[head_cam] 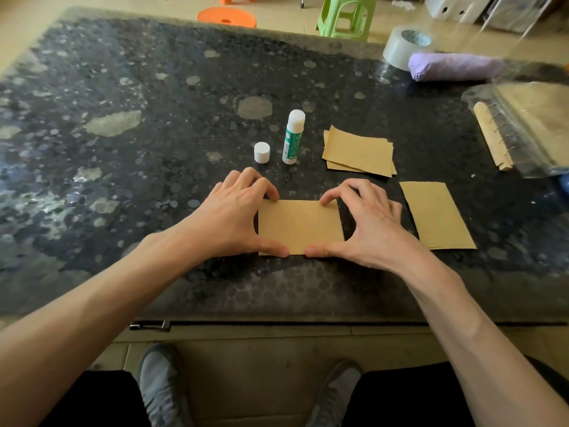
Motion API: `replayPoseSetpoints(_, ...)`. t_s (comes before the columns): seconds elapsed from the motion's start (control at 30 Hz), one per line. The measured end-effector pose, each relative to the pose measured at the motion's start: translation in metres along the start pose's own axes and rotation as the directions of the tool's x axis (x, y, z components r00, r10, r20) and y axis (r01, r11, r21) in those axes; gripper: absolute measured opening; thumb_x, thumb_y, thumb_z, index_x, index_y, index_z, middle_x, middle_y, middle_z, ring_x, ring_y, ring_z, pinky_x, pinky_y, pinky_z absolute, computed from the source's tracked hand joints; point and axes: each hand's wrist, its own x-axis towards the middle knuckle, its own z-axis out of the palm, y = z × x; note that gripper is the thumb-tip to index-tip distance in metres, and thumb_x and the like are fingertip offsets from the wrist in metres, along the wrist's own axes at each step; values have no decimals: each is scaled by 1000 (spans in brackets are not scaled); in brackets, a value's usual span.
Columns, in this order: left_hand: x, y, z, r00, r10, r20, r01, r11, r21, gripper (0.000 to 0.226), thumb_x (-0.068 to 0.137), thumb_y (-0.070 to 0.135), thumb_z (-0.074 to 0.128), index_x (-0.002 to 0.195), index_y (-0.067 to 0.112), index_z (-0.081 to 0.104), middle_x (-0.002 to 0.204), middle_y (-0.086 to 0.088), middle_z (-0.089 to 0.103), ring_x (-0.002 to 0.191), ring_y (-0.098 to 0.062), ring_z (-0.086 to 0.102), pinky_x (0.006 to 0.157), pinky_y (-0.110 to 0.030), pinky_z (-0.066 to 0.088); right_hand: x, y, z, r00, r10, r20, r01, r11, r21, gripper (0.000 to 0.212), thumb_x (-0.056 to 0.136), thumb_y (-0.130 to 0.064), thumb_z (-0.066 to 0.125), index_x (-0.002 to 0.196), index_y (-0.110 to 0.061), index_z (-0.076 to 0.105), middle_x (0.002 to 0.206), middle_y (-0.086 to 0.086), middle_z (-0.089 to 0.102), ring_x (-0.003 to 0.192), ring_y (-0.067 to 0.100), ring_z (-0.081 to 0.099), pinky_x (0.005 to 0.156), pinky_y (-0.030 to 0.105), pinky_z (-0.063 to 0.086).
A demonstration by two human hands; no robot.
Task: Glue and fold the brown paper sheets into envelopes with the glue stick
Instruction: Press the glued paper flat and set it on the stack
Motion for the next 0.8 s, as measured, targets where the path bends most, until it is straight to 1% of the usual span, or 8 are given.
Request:
replayPoseSetpoints(0.1, 0, 1, 1, 1000, 17, 5, -16, 1000, -16, 94, 57, 81, 74, 133, 30, 51, 133, 8, 40, 124, -16, 37, 109, -36, 39, 1, 1, 1, 1000, -7, -5, 8, 1000, 3, 91, 56, -88, 75, 132, -49, 43, 149, -14, 28, 148, 15, 16, 114, 45, 19)
replayPoseSetpoints(0.27, -1, 0, -1, 1000, 16, -26, -16, 1000, 5, 106, 54, 85, 73, 138, 25, 47, 131, 5, 44, 121, -17, 43, 106, -34, 41, -1, 4, 1, 1000, -13, -26, 13, 1000, 5, 99, 55, -89, 74, 137, -46, 41, 148, -14, 29, 146, 13, 19, 113, 42, 20)
replayPoseSetpoints(0.47, -1, 3, -4, 1000, 20, -7, -19, 999, 32, 90, 58, 82, 75, 127, 28, 52, 122, 8, 46, 111, -13, 45, 98, -29, 38, 1, 4, -1, 1000, -22, -14, 22, 999, -30, 99, 54, -92, 71, 136, -46, 40, 147, -15, 29, 145, 13, 20, 110, 42, 22)
replayPoseSetpoints(0.57, -1, 2, -3, 1000, 22, -13, -21, 999, 26, 90, 59, 81, 77, 127, 27, 52, 121, 8, 45, 110, -12, 44, 95, -26, 36, 1, 5, -1, 999, -34, -20, 34, 999, -38, 99, 52, -94, 69, 135, -47, 40, 146, -16, 29, 145, 13, 20, 108, 40, 22)
replayPoseSetpoints(0.63, -2, 2, -3, 999, 21, -25, -20, 1000, 2, 96, 58, 80, 79, 131, 25, 49, 120, 8, 47, 111, -14, 47, 95, -27, 37, 1, 4, -1, 999, -39, -18, 38, 999, -37, 101, 51, -94, 69, 135, -46, 40, 146, -15, 30, 145, 13, 21, 108, 40, 22)
replayPoseSetpoints(0.7, -1, 2, -2, 1000, 12, -22, -12, 1000, -7, 100, 56, 80, 79, 133, 25, 48, 121, 7, 48, 113, -16, 48, 100, -32, 40, 0, 5, -1, 999, -38, -21, 38, 999, -20, 102, 52, -93, 70, 137, -45, 39, 146, -14, 30, 145, 13, 22, 110, 40, 22)
replayPoseSetpoints(0.77, -1, 2, -3, 1000, 5, -3, -5, 1000, -1, 101, 56, 80, 79, 135, 26, 48, 123, 6, 47, 115, -16, 48, 103, -36, 41, -1, 5, -2, 998, 8, -63, -5, 999, 42, 100, 55, -89, 72, 139, -42, 40, 145, -12, 32, 143, 14, 27, 112, 39, 24)
replayPoseSetpoints(0.8, 0, 2, -3, 1000, 2, 4, -2, 1000, -3, 101, 56, 81, 78, 135, 26, 48, 123, 7, 46, 116, -16, 48, 104, -36, 41, 0, 6, -3, 994, 40, -98, -33, 997, 72, 96, 59, -86, 73, 137, -40, 43, 144, -11, 35, 141, 14, 30, 112, 39, 25)
